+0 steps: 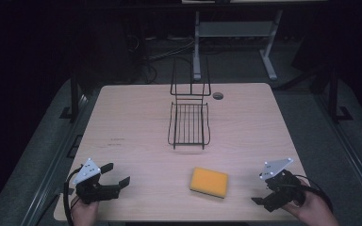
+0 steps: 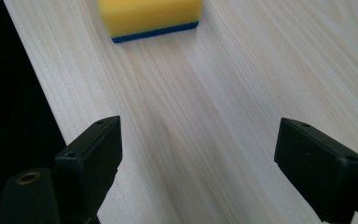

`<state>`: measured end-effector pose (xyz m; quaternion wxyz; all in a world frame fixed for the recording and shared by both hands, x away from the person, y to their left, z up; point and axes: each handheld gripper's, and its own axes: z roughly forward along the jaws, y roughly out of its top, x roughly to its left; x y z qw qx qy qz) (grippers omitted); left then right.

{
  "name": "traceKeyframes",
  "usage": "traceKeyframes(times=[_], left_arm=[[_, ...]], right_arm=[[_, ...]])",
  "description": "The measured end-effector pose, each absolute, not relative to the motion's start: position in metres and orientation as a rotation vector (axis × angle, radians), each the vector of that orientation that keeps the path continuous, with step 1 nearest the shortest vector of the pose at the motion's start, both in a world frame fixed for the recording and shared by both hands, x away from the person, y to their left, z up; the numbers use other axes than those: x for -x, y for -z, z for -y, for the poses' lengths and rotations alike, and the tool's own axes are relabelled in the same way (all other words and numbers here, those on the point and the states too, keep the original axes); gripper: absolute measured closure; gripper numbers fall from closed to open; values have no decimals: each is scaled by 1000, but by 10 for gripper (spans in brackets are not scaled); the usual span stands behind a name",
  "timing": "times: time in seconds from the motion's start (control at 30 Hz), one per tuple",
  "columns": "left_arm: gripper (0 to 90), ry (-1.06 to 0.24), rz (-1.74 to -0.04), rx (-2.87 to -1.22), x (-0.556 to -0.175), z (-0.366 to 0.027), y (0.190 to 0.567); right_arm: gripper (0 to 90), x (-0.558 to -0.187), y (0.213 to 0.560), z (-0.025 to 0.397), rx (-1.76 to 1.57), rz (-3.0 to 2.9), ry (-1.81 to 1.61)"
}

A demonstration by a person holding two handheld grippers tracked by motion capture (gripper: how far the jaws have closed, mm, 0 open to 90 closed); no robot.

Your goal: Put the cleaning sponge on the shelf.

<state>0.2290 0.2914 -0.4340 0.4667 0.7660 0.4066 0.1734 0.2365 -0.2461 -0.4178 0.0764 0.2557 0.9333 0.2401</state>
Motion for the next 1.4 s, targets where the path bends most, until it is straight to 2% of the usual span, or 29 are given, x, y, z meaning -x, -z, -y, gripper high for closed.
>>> traceKeyframes(times=[0.63,1.4], left_arm=[[129,-434,-993,-1878,-229,-293,434],[128,-431,-994,-1866,-229,-294,433]], right_arm=[[149,-246,409,220,-663,-2851,-697],[148,-265,403,168,-501,-2921,-669]])
